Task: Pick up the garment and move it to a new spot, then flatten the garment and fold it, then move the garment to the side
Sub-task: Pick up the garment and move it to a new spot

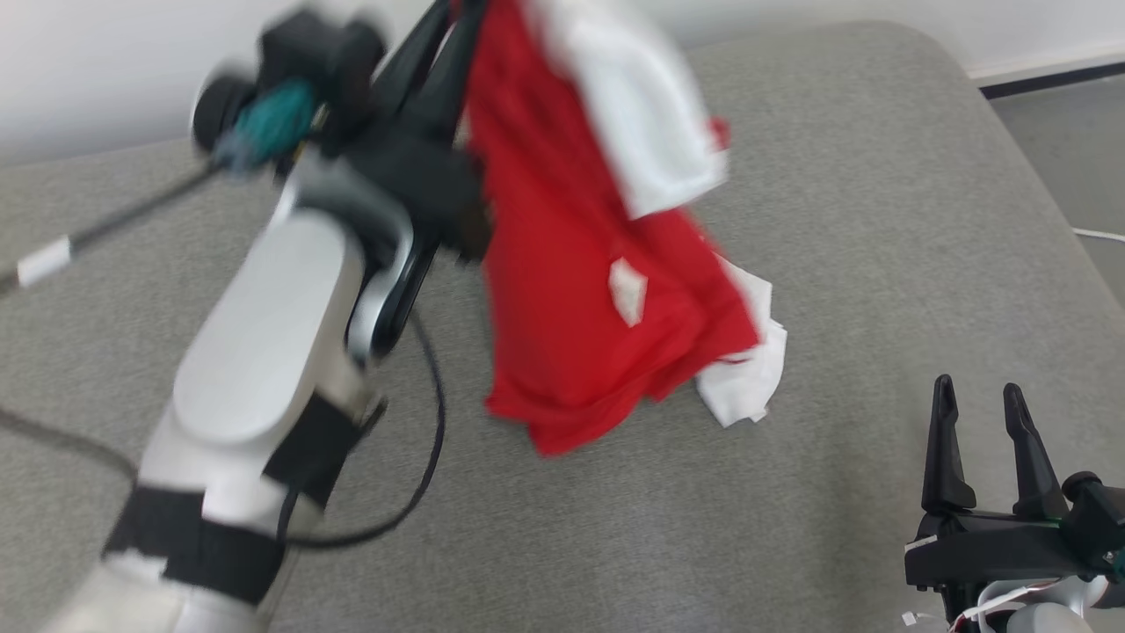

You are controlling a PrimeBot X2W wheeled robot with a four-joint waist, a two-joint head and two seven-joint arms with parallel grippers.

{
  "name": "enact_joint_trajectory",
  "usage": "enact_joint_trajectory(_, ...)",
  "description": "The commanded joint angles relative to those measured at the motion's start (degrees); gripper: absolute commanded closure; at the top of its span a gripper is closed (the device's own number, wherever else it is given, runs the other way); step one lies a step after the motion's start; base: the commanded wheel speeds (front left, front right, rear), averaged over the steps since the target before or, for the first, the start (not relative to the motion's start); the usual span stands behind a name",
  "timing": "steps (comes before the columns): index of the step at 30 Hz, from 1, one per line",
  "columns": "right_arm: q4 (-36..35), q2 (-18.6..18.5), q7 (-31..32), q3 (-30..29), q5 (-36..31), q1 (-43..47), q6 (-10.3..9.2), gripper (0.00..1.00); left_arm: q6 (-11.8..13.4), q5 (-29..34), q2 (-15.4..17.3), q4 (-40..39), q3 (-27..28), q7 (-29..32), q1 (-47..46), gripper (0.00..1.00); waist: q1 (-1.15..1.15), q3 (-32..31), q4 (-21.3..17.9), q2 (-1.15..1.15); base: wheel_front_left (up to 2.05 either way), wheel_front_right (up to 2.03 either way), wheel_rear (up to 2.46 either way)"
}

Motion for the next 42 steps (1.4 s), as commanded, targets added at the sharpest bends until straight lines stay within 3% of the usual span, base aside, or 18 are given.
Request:
enact_joint_trajectory(1,0.10,-0.01,-0.04,-0.06,-0.45,0.17,-0.12,0.00,0.68,-0.77,0.75,0.38,0.87,-1.18,3.56,1.00,-0.01,0.09,2.03,0.00,0.00,0.00,0.00)
enact_joint_trajectory(6,0.26,-0.02,-0.03,0.13,-1.03,-0.20,-0.12,0.00,3.40,-3.31,4.83,2.03,4.20,-5.08,17.39,1.00,-0.01,0.19,4.67,0.00,0.00,0.00,0.00)
enact_joint_trajectory(10,0.57,-0.04,-0.04,0.37,-1.53,-0.47,-0.12,0.00,4.06,-4.77,7.72,2.76,5.76,-6.79,26.64,1.00,-0.01,0.16,6.14,0.00,0.00,0.00,0.00)
enact_joint_trajectory(13,0.74,-0.04,-0.03,0.85,-1.77,-0.24,-0.12,0.00,3.93,-6.51,7.85,2.65,6.79,-7.72,31.43,1.00,-0.01,-0.16,7.06,0.00,0.00,0.00,0.00)
enact_joint_trajectory(14,0.74,-0.04,-0.04,0.88,-1.99,-0.13,-0.12,0.00,3.93,-6.53,7.89,2.31,6.99,-8.07,32.43,0.37,-0.01,-0.30,7.40,0.00,0.00,0.00,0.00)
enact_joint_trajectory(15,0.77,-0.05,-0.04,0.78,-2.18,-0.03,-0.12,0.00,3.88,-6.63,7.81,2.13,6.99,-8.24,33.17,0.00,-0.01,-0.52,7.80,0.00,0.00,0.00,0.00)
enact_joint_trajectory(22,0.90,-0.04,-0.03,0.50,-3.30,1.07,-0.12,0.00,3.03,-5.08,6.99,-2.19,6.91,-9.82,36.35,0.00,-0.01,-2.95,10.10,0.00,0.00,0.00,0.00)
enact_joint_trajectory(28,0.92,-0.03,-0.03,0.42,-3.95,2.23,-0.12,0.00,3.88,-3.50,7.93,-8.28,9.66,-10.01,38.81,0.00,-0.01,-5.11,12.20,0.00,0.00,0.00,0.00)
enact_joint_trajectory(37,0.57,-0.04,-0.03,1.32,-5.35,3.44,-0.12,0.00,6.44,1.30,9.53,-19.96,17.79,-10.07,47.26,0.00,-0.01,-8.51,14.84,0.00,0.00,0.00,0.00)
enact_joint_trajectory(42,0.50,-0.03,-0.04,2.03,-5.96,3.81,-0.12,0.00,5.89,4.54,8.59,-24.41,21.11,-10.08,53.31,0.00,-0.01,-10.02,15.42,0.00,0.00,0.00,0.00)
